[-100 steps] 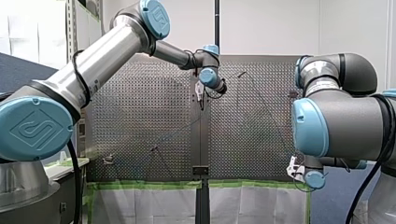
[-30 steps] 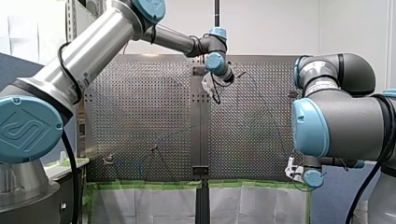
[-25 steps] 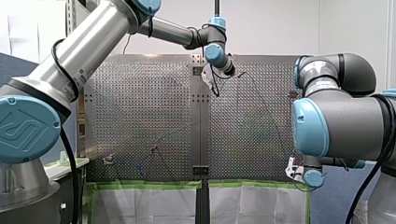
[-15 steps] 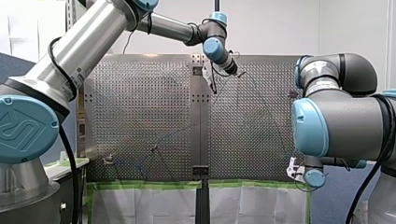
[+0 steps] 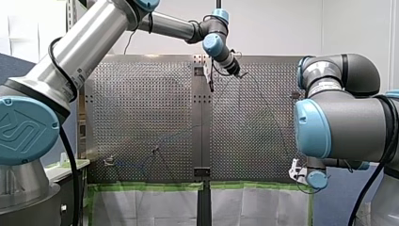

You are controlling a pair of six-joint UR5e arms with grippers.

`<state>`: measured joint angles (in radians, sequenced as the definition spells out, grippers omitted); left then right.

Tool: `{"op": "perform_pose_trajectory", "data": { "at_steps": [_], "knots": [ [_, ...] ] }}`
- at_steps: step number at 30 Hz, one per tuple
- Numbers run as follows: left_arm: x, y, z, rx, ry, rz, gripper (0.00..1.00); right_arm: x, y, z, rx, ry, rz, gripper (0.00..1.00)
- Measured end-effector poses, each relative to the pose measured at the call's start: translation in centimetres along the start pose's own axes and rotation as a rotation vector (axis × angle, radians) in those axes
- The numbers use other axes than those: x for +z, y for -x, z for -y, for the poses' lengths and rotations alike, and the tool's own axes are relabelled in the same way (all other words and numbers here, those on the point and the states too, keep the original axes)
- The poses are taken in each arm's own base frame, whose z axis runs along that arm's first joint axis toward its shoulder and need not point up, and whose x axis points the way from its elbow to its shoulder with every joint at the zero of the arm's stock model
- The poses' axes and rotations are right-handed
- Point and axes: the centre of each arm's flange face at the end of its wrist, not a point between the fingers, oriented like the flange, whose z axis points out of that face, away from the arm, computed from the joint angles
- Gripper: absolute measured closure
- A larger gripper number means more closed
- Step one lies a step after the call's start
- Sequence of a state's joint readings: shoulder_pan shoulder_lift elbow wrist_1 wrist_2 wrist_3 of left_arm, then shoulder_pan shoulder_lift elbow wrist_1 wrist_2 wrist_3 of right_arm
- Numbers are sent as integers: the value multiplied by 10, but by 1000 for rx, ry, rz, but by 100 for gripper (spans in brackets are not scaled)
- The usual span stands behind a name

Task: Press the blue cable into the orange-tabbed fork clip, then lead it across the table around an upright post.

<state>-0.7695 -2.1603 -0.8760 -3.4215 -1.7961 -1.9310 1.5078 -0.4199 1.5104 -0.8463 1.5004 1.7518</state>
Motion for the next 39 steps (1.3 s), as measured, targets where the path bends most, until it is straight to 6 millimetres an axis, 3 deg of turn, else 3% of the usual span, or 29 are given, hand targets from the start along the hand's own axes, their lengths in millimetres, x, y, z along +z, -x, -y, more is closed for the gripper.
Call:
{"op": "perform_pose_trajectory", "data": {
  "at_steps": [26, 39],
  "knots": [
    [3, 7, 6, 209, -37, 36, 0, 0, 0, 4, 24, -14, -5, 100],
    [-1, 7, 0, 325, 50, 33, 0, 0, 0, 4, 25, -15, -3, 100]
  ]
}}
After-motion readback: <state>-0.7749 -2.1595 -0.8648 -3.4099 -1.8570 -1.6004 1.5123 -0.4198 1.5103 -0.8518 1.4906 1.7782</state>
